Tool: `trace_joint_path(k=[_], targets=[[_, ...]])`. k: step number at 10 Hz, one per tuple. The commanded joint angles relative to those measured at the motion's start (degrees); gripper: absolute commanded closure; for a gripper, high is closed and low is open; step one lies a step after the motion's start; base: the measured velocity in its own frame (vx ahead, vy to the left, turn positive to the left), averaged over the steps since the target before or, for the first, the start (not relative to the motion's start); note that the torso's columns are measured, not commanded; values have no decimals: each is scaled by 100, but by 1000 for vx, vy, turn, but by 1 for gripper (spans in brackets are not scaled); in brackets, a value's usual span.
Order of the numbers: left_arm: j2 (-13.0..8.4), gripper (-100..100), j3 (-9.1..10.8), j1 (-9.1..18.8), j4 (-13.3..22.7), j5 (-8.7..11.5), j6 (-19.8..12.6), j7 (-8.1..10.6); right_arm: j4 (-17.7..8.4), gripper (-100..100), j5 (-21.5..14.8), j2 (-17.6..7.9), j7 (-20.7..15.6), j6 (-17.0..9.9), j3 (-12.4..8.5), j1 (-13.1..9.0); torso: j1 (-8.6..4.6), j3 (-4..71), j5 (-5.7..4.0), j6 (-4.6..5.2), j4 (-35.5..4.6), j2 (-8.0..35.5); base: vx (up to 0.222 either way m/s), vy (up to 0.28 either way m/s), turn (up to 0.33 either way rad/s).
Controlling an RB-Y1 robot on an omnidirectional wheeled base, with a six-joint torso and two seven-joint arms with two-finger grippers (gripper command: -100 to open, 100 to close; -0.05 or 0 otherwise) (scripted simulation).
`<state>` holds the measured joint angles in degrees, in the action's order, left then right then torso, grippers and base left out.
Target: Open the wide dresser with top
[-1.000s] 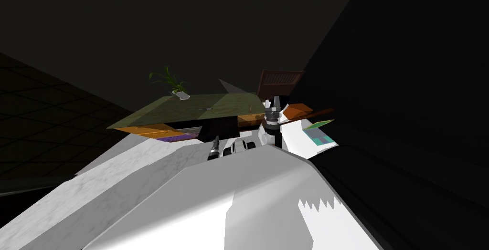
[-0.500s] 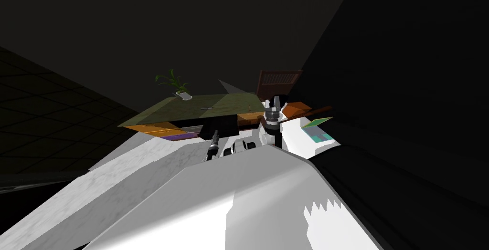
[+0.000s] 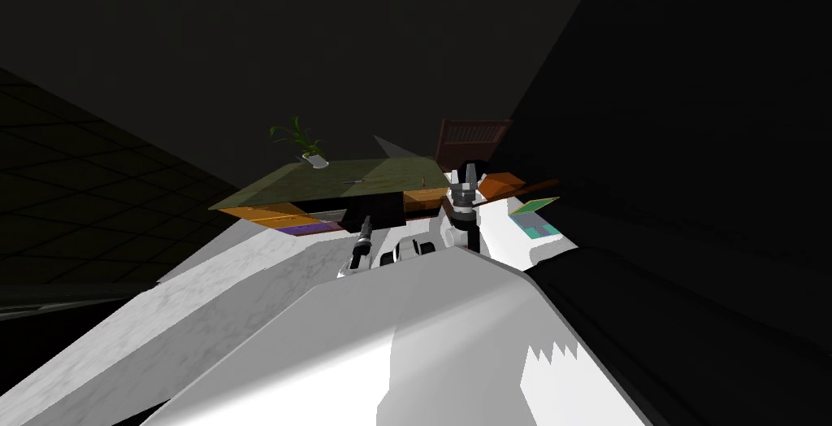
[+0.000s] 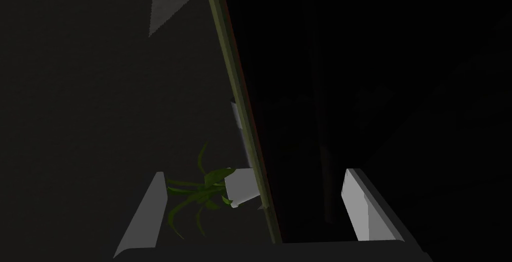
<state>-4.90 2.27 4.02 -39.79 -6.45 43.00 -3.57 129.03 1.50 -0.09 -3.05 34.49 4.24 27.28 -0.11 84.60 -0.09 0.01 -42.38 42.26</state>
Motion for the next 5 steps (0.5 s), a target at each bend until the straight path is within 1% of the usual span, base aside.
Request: trace_joint_path(k=[1,2,3,4,5], targets=[[-77,-100,16,360,13,44,-281,79,0,0,0,0,0,0,0,0,0,-7,-4,0,-10,13,-92,-10,6],[-77,-100,16,360,13,44,-281,79,0,0,0,0,0,0,0,-1,-3,-20,-9,-4,-20,37,-69,-3,11],[-108,-100,15,484,-43,59,-456,120,0,0,0,0,0,0,0,0,-8,-24,-8,-1,-24,43,-71,-7,1],[-76,-100,7,379,27,49,-400,91,0,0,0,0,0,0,0,0,-12,-28,-20,-6,-39,51,-29,-1,-5],[-80,0,3,375,26,49,-453,109,0,0,0,0,0,0,0,0,-12,-23,-14,-6,-27,40,0,0,0]])
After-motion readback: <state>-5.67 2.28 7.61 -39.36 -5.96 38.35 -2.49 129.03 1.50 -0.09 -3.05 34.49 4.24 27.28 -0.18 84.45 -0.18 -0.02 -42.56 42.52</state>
